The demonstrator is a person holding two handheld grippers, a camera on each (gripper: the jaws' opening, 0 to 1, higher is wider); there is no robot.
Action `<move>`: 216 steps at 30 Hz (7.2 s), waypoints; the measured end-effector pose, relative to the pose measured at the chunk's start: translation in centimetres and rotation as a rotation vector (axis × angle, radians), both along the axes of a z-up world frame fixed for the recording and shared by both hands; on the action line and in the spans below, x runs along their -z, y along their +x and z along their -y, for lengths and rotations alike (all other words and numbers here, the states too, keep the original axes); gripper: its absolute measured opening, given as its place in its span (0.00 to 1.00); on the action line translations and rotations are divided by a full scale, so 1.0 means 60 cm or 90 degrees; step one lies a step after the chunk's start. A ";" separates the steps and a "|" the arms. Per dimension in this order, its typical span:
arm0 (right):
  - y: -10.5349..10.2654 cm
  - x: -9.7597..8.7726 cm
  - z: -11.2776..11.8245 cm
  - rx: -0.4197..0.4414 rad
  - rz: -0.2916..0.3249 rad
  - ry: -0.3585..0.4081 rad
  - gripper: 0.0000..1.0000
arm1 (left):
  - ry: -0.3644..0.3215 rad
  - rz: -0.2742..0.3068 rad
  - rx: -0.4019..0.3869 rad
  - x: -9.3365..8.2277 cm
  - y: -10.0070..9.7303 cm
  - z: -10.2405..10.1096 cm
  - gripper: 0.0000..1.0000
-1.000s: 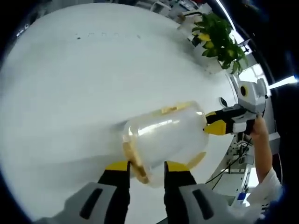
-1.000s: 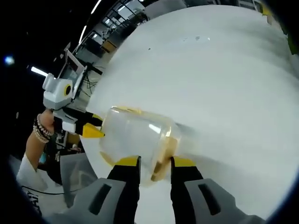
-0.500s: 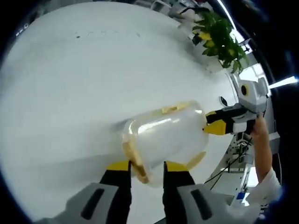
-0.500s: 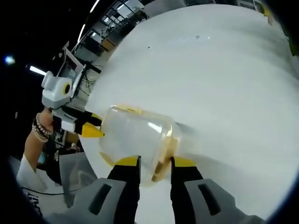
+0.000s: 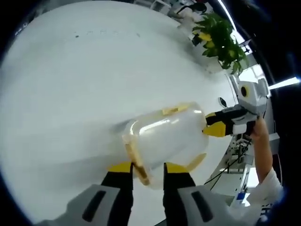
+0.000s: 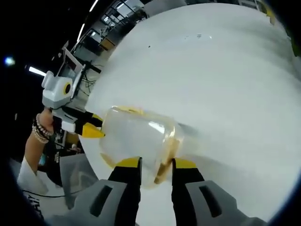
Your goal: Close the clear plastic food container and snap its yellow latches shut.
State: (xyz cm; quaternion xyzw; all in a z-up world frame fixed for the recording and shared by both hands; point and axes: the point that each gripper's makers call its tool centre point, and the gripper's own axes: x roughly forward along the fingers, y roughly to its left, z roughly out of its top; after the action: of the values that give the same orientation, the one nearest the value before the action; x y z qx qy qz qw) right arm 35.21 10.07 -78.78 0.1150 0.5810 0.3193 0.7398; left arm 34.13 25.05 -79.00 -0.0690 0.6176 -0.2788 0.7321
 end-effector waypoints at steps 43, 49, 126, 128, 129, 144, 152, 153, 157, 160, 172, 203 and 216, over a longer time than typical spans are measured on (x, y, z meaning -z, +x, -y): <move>-0.010 -0.003 -0.013 0.039 0.022 0.026 0.23 | -0.027 0.027 -0.019 -0.004 0.005 0.003 0.22; -0.011 -0.004 -0.014 0.038 0.024 0.031 0.23 | -0.039 0.031 -0.023 -0.005 0.006 0.000 0.23; 0.063 -0.047 -0.145 -0.132 0.242 0.014 0.00 | -0.157 0.347 0.141 -0.041 -0.049 0.141 0.00; 0.071 -0.046 -0.144 -0.128 0.247 0.007 0.00 | -0.176 0.300 0.120 -0.036 -0.064 0.140 0.00; 0.074 -0.047 -0.144 -0.125 0.249 0.006 0.00 | -0.190 0.316 0.108 -0.042 -0.060 0.141 0.00; 0.098 -0.023 -0.139 -0.101 0.251 -0.019 0.00 | -0.229 0.293 0.067 -0.041 -0.077 0.132 0.00; 0.100 -0.025 -0.138 -0.090 0.251 -0.009 0.00 | -0.203 0.275 0.088 -0.005 -0.086 0.134 0.00; 0.101 -0.025 -0.138 -0.088 0.252 -0.010 0.00 | -0.204 0.274 0.089 -0.005 -0.086 0.135 0.00; 0.100 -0.026 -0.138 -0.089 0.249 -0.007 0.00 | -0.196 0.285 0.098 -0.015 -0.086 0.138 0.00; 0.100 -0.026 -0.135 -0.098 0.250 -0.015 0.00 | -0.218 0.326 0.115 -0.053 -0.074 0.141 0.00; 0.090 -0.052 -0.137 -0.242 0.301 -0.062 0.00 | -0.111 0.435 0.296 -0.083 -0.044 0.135 0.12; 0.050 -0.015 -0.149 -0.741 0.184 -0.295 0.29 | 0.057 0.476 0.612 -0.036 -0.034 0.138 0.24; 0.048 -0.012 -0.147 -0.768 0.145 -0.307 0.31 | 0.128 0.499 0.668 -0.025 -0.035 0.139 0.28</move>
State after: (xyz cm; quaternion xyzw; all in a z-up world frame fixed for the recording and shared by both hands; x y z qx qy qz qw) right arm 38.08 18.90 -78.05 -0.4344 0.5169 0.5489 0.4927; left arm 32.01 16.68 -77.48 0.4161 0.2801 -0.5442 0.6725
